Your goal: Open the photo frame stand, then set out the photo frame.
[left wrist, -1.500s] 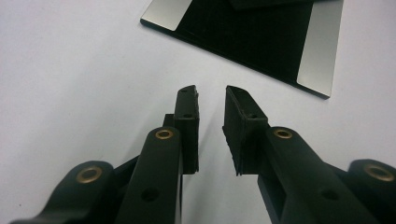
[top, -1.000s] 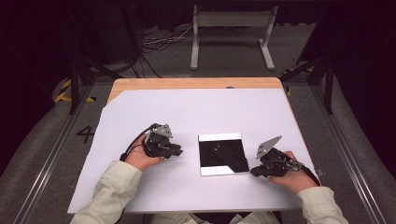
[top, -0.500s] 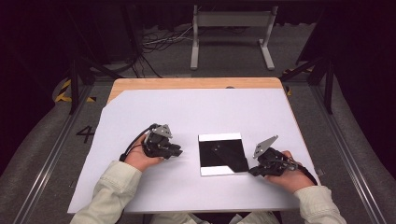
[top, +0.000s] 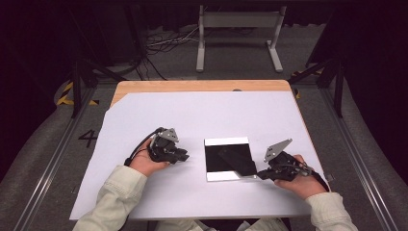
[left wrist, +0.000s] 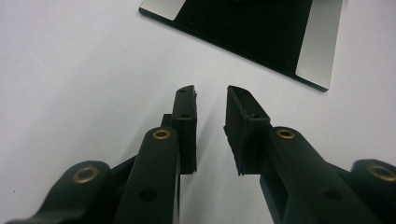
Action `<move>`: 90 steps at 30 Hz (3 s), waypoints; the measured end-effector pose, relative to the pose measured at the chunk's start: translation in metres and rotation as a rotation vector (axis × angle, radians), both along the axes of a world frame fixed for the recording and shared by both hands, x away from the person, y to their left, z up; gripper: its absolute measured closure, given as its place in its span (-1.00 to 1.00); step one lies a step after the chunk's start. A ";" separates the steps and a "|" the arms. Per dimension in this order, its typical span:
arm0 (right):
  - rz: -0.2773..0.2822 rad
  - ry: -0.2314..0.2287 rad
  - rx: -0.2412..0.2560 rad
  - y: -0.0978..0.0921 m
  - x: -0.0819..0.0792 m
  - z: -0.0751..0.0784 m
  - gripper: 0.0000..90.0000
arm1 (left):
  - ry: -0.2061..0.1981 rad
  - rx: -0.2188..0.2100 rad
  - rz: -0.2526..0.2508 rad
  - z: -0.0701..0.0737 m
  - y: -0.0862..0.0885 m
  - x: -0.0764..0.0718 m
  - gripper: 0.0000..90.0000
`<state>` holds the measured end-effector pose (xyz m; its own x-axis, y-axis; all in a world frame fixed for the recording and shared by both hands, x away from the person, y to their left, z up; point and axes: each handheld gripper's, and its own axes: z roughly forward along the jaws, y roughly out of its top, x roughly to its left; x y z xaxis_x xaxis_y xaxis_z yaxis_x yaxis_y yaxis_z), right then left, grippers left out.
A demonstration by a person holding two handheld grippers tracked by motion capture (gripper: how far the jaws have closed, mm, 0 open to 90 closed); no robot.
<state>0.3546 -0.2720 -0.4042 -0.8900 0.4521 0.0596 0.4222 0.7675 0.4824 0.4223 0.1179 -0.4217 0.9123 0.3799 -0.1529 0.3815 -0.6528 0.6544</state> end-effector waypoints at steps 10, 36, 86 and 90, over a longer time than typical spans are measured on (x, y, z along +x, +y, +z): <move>0.000 -0.039 0.061 -0.002 -0.002 0.010 1.00 | 0.000 0.000 0.000 0.000 0.000 0.000 0.65; -0.055 -0.165 0.194 0.002 -0.007 0.031 1.00 | -0.008 -0.005 0.001 -0.003 -0.001 0.000 0.56; -0.251 -0.259 0.363 -0.026 -0.011 0.053 0.81 | -0.013 -0.006 0.008 0.000 0.000 -0.002 0.54; -0.277 -0.268 0.385 -0.031 -0.010 0.055 0.74 | -0.015 -0.008 0.010 0.001 0.001 -0.001 0.54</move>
<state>0.3441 -0.3030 -0.3497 -0.7474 0.6621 0.0548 0.4074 0.3915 0.8251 0.4210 0.1193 -0.4212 0.9108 0.3874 -0.1424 0.3779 -0.6439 0.6653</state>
